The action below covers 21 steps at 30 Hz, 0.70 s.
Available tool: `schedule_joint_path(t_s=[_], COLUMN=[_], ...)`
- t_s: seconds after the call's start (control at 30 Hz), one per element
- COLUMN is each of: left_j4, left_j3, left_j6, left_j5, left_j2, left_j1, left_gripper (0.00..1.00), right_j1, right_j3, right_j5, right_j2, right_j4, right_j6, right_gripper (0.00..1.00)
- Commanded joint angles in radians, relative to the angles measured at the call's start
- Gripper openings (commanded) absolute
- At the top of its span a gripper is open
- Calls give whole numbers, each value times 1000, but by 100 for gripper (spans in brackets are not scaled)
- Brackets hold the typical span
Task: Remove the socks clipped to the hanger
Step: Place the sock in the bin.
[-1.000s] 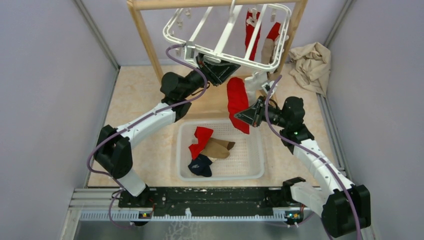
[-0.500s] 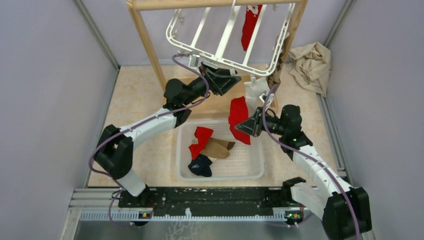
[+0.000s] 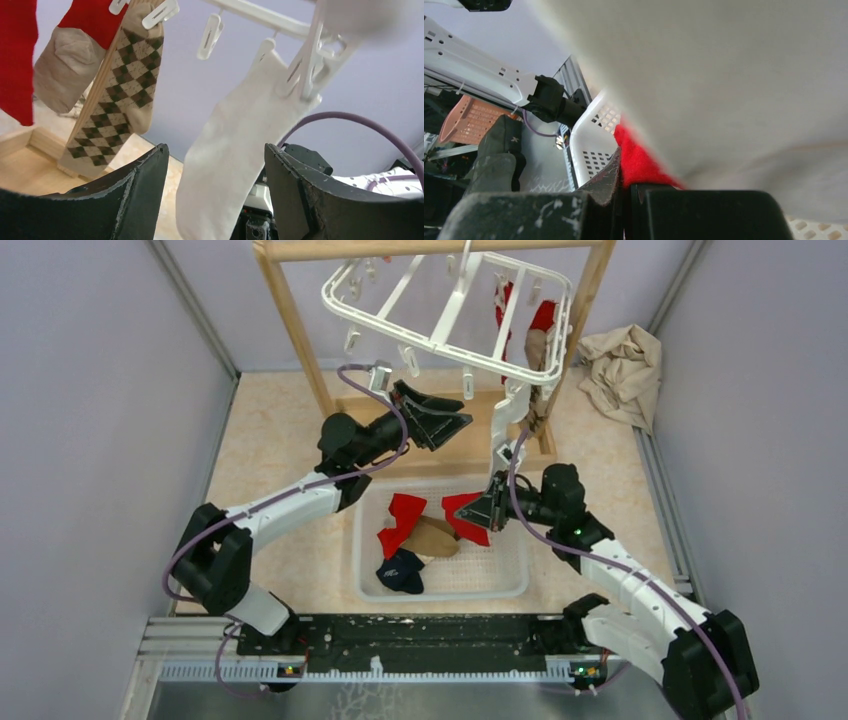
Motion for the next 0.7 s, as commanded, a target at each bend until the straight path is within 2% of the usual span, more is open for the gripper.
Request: schedule_joint_path(t_s=[0.0, 0.17, 0.5, 0.67], left_j4=[-17, -65, -300, -382], left_j3=[-72, -166, -287, -383], left_j6=[18, 43, 116, 141], left_j5=[8, -1, 3, -36], left_j2=[-78, -163, -357, -486], left_j1=[-1, -3, -4, -4], left_gripper=[76, 77, 77, 78], right_j1=[44, 87, 169, 190], right_j3=[-8, -2, 22, 48], right_j5=[77, 145, 303, 334], right_j2=[-3, 26, 126, 207], right_j4=[31, 20, -21, -17], right_j6=[-23, -46, -106, -124], right_gripper=[0, 0, 0, 1])
